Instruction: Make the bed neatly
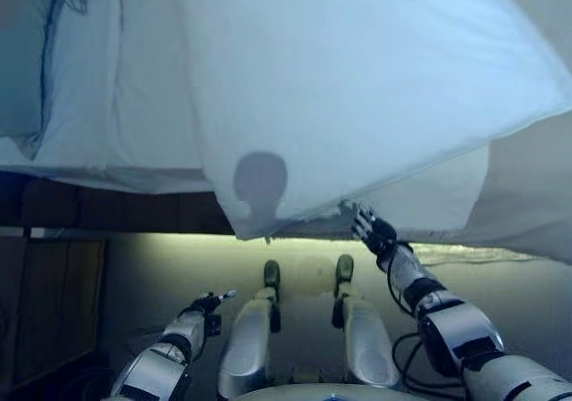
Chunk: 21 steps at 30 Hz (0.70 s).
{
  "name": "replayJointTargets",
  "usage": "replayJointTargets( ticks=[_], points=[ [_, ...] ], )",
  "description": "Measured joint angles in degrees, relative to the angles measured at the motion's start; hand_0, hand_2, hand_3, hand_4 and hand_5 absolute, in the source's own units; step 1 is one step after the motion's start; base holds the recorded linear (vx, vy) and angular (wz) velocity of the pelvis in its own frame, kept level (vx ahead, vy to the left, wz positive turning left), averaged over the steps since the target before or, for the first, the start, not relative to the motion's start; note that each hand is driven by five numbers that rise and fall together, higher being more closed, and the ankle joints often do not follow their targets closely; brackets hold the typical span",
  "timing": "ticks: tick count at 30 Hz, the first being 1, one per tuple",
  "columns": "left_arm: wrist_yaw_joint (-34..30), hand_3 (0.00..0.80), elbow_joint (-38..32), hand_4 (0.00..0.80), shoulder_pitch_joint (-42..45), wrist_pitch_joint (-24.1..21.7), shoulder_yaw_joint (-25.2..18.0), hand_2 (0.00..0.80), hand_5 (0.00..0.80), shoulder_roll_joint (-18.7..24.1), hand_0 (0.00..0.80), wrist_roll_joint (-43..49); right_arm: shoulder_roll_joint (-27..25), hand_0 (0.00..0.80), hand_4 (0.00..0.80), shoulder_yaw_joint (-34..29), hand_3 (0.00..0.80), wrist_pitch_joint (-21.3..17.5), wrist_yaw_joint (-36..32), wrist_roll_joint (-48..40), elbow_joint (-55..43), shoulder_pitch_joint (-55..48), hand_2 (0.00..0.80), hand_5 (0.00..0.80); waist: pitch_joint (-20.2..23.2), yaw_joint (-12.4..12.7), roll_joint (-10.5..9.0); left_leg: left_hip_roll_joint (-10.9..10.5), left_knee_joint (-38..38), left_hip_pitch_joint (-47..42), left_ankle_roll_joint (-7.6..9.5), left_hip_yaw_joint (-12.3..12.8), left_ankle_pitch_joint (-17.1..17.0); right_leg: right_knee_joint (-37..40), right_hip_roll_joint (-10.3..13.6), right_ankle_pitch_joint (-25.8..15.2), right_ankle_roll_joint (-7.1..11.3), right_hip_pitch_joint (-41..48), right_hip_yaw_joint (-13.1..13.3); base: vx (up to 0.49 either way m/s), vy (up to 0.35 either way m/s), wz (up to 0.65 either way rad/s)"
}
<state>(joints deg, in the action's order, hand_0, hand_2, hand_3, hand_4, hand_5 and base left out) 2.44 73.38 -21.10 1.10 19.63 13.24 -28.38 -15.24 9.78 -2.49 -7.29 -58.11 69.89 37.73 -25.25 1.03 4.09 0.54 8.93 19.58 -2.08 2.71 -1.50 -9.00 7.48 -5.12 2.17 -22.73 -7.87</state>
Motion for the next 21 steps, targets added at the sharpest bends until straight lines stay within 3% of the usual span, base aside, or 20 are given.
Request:
replayJointTargets(
  ticks=[10, 21],
  points=[
    [-0.35, 0.000, -4.06, 0.000, -6.30, -5.51, 3.95, 0.000, 0.000, -1.55, 0.000, -3.10, -5.06, 0.000, 0.000, -0.06, 0.000, 1.21, 5.05, -0.09, 1.93, 4.99, 0.000, 0.000, -3.00, -0.09, 0.23, -0.21, 3.15, 6.62, 0.05, -0.13, -0.04, -5.98, 0.71, 1.72, -0.49, -7.78, 0.31, -0.015, -0.042, 0.03],
    [0.52, 0.000, -10.91, 0.000, -5.88, -6.02, 5.30, 0.000, 0.000, -1.25, 0.000, -7.49, -10.70, 0.000, 0.000, 0.14, 0.000, 1.56, 4.21, 0.24, 0.18, 11.58, 0.000, 0.000, -3.63, 0.49, 0.34, -0.17, 6.02, 14.33, -0.26, -1.23, -0.44, -9.75, 0.82, 2.42, -0.72, -15.46, 0.24, 0.030, -0.043, 0.05]
  ],
)
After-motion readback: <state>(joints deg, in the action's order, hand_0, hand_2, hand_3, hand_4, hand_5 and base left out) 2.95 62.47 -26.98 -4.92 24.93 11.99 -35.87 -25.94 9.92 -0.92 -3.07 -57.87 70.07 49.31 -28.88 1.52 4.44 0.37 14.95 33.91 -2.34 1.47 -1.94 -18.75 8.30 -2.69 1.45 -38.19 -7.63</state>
